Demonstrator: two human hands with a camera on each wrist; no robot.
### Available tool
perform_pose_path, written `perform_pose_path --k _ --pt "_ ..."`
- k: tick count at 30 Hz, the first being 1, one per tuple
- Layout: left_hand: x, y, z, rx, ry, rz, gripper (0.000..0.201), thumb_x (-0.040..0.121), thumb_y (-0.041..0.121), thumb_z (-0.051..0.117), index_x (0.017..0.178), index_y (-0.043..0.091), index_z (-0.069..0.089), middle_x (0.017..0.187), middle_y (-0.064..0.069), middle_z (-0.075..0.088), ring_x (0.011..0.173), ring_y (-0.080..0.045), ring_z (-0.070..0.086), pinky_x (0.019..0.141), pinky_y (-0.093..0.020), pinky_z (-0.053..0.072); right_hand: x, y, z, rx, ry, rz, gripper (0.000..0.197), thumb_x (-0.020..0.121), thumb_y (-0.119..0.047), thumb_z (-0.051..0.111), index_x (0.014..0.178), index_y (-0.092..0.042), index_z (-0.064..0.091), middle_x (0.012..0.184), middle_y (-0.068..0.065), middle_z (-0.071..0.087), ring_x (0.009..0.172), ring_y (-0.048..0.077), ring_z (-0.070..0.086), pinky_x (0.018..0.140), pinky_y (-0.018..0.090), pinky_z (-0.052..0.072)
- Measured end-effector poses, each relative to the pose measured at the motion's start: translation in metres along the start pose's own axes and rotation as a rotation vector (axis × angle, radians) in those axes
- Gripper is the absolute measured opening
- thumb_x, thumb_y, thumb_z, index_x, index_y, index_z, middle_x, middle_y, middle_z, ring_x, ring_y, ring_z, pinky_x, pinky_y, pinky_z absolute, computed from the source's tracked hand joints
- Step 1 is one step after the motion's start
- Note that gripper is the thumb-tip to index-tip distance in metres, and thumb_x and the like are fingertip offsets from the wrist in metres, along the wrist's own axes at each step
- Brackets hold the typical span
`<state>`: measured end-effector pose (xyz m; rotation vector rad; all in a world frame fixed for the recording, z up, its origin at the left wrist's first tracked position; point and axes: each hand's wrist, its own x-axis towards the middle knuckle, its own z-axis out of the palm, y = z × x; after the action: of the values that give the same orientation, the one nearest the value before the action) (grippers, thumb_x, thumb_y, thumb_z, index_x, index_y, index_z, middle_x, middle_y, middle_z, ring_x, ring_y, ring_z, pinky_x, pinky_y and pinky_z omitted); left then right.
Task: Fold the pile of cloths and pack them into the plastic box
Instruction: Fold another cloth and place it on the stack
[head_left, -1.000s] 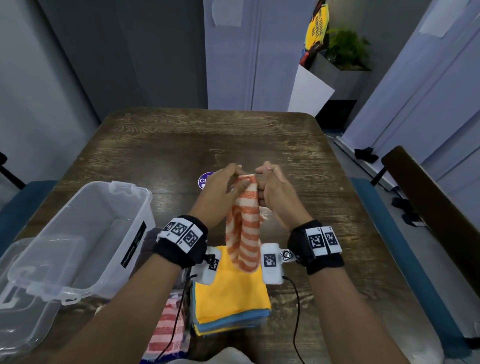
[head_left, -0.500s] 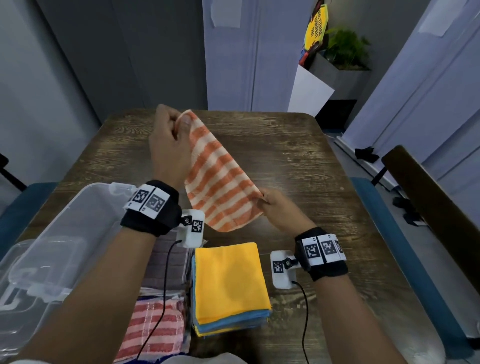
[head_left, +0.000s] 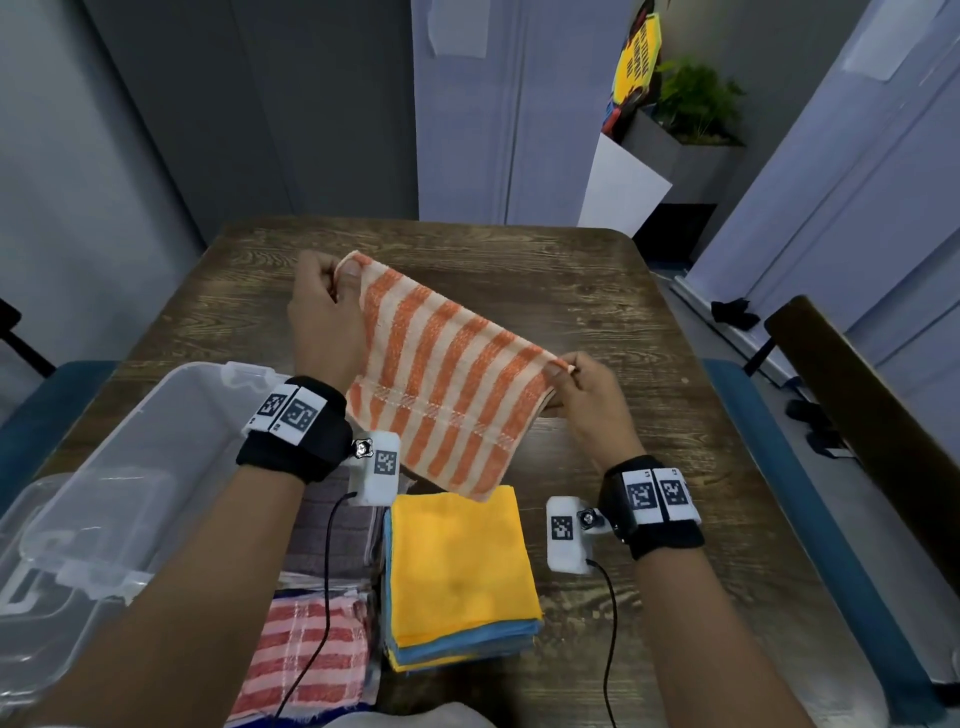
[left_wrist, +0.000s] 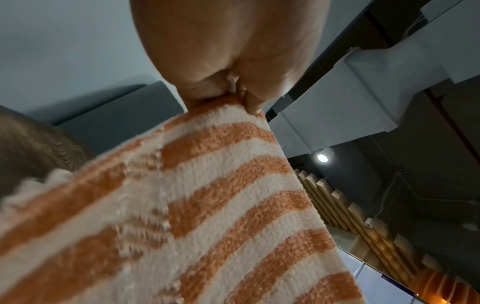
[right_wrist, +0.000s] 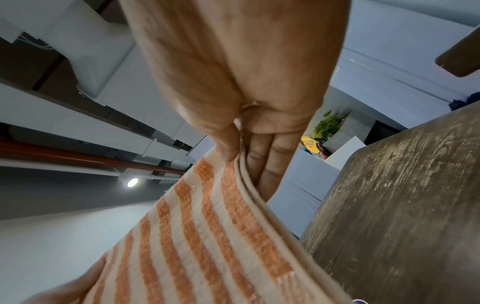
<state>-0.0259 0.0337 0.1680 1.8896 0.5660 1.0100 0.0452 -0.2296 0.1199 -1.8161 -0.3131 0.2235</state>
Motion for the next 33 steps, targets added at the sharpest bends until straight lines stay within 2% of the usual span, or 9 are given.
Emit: perform_pose_path --k 3,8,12,14,16,19,23,28,33 --pt "-0.001 -0.009 0.001 -0.028 -0.037 -0.056 0.025 0.101 0.039 0.053 0.099 0.014 0.057 0.095 -0.004 0.065 0.086 -0.019 0.063 0.078 -0.039 0.054 0.001 -0.003 -0.002 0.086 0.053 0.044 0.012 0.104 -0.019 0.053 0.099 -0.009 0.052 0.098 0.017 0.072 0.084 0.021 0.071 0.065 0.028 0.058" --pt "-0.007 -0.014 -0.003 -0.097 -0.096 -0.111 0.02 0.101 0.031 0.058 0.106 0.014 0.068 0.098 0.003 0.072 0.09 -0.008 0.069 0.078 -0.026 0.058 0.001 -0.008 -0.005 0.085 0.048 0.015 0.018 0.102 -0.021 0.057 0.089 -0.01 0.056 0.093 0.012 0.073 0.079 0.018 0.072 0.062 0.028 0.056" --pt "-0.016 -0.017 0.002 -0.087 -0.141 -0.19 0.018 0.101 0.027 0.059 0.106 0.014 0.07 0.093 0.007 0.072 0.088 -0.008 0.07 0.077 -0.023 0.056 0.0 -0.011 0.002 0.125 0.03 0.059 0.017 0.101 -0.018 0.059 0.095 -0.004 0.062 0.091 0.011 0.074 0.076 0.017 0.073 0.057 0.026 0.055" --pt "-0.028 -0.015 0.009 -0.084 -0.165 -0.201 0.014 0.101 0.026 0.059 0.103 0.017 0.069 0.091 0.01 0.071 0.085 -0.003 0.068 0.074 -0.021 0.054 0.001 -0.009 0.007 0.107 0.036 0.069 0.017 0.1 -0.019 0.061 0.095 -0.004 0.067 0.09 0.012 0.075 0.079 0.023 0.073 0.059 0.03 0.058" --pt "-0.044 -0.012 0.018 -0.084 -0.213 -0.185 0.008 0.1 0.025 0.061 0.095 0.022 0.067 0.086 0.013 0.07 0.077 0.006 0.065 0.068 -0.016 0.051 0.002 -0.006 0.014 0.062 0.058 0.061 0.016 0.097 -0.022 0.065 0.091 -0.009 0.072 0.086 0.009 0.076 0.08 0.028 0.074 0.068 0.043 0.062" --pt "-0.072 -0.006 0.035 -0.077 -0.306 -0.125 0.012 0.095 0.027 0.067 0.085 0.032 0.07 0.083 0.014 0.072 0.076 0.004 0.066 0.066 -0.012 0.048 0.0 -0.004 0.027 0.022 0.036 0.039 0.013 0.09 -0.029 0.071 0.087 -0.018 0.077 0.08 0.003 0.076 0.08 0.028 0.074 0.08 0.053 0.06" --pt "-0.099 -0.004 0.053 -0.026 -0.374 -0.001 0.008 0.092 0.029 0.071 0.092 0.024 0.077 0.085 0.014 0.073 0.082 0.001 0.067 0.073 -0.015 0.05 -0.006 -0.001 0.04 0.091 0.001 0.056 0.011 0.089 -0.023 0.075 0.09 -0.012 0.071 0.08 0.013 0.074 0.078 0.033 0.073 0.077 0.058 0.06" --pt "-0.103 -0.008 0.06 0.046 -0.367 0.045 0.01 0.089 0.03 0.073 0.097 0.024 0.078 0.089 0.007 0.071 0.083 -0.005 0.065 0.078 -0.035 0.056 -0.009 -0.002 0.04 0.209 -0.054 0.098 0.009 0.098 -0.011 0.063 0.095 -0.003 0.066 0.087 0.018 0.076 0.084 0.031 0.075 0.08 0.05 0.062" --pt "-0.101 -0.004 0.062 0.11 -0.338 0.076 0.013 0.089 0.03 0.074 0.099 0.022 0.077 0.092 0.007 0.069 0.083 -0.004 0.064 0.078 -0.033 0.056 -0.01 -0.005 0.041 0.288 -0.075 0.139 0.011 0.1 -0.012 0.06 0.097 -0.002 0.065 0.09 0.017 0.076 0.083 0.027 0.075 0.076 0.039 0.061"
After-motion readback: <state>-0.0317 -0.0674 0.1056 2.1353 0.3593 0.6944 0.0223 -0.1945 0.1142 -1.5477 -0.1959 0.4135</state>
